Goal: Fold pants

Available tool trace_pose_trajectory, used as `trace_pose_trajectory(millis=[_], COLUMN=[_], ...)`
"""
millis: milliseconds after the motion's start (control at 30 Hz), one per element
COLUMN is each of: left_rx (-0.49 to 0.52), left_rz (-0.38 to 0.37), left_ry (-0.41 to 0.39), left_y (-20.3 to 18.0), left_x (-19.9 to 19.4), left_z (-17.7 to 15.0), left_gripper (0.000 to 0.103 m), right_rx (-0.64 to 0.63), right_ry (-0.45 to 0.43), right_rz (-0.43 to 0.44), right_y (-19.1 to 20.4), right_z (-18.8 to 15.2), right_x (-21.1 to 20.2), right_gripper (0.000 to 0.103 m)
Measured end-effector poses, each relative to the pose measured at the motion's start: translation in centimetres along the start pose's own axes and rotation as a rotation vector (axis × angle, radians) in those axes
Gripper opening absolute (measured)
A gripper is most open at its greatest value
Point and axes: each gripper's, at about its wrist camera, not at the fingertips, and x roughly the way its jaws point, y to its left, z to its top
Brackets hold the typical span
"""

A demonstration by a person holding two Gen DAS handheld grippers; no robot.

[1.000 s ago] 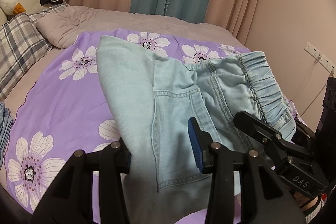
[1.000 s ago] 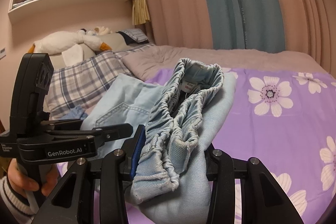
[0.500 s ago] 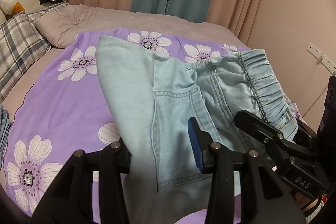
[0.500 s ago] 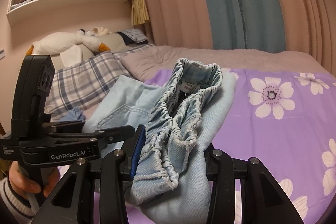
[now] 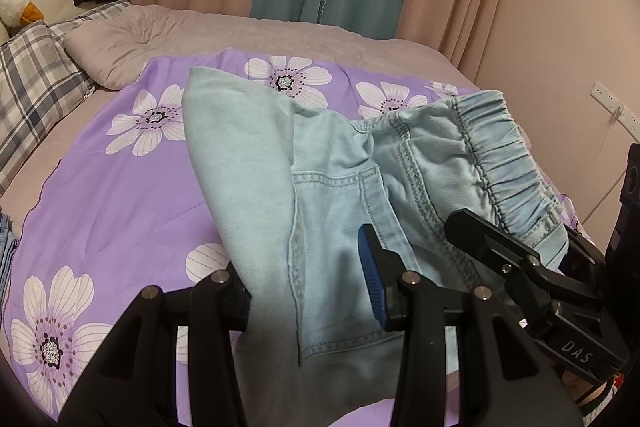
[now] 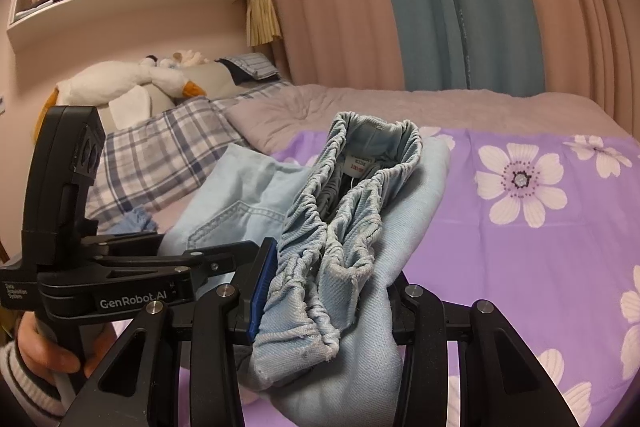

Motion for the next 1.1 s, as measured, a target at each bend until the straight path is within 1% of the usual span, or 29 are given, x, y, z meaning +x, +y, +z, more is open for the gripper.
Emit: trace_pose_trajectory(millis=[67, 367, 600, 1100], left_rx=[-0.001, 0.000, 0.000, -0.010], left_rz=[-0.001, -0.003, -0.005, 0.002], left_ry=[0.002, 0.043, 0.070, 0.121], left_y=[0.2, 0.8, 1.0, 1.5], left_x=[0.5, 3.3, 5.6, 9.8], left_z=[0.2, 0.7, 1.1, 1.0], left_gripper=[0.041, 0.041, 0.041, 0.041], right_rx=[0.002, 0.049, 0.062, 0.097], right_ry=[0.003, 0.026, 0.042, 0.091], right_rz=[-0.003, -0.010, -0.024, -0.044], right_y=[0.1, -0.8, -1.4, -2.7], right_z=[-0.2, -0.7, -1.0, -2.0], right_x=[-0.1, 2.3, 3.3, 6.1], right_gripper=[0.044, 0.044, 0.044, 0.044])
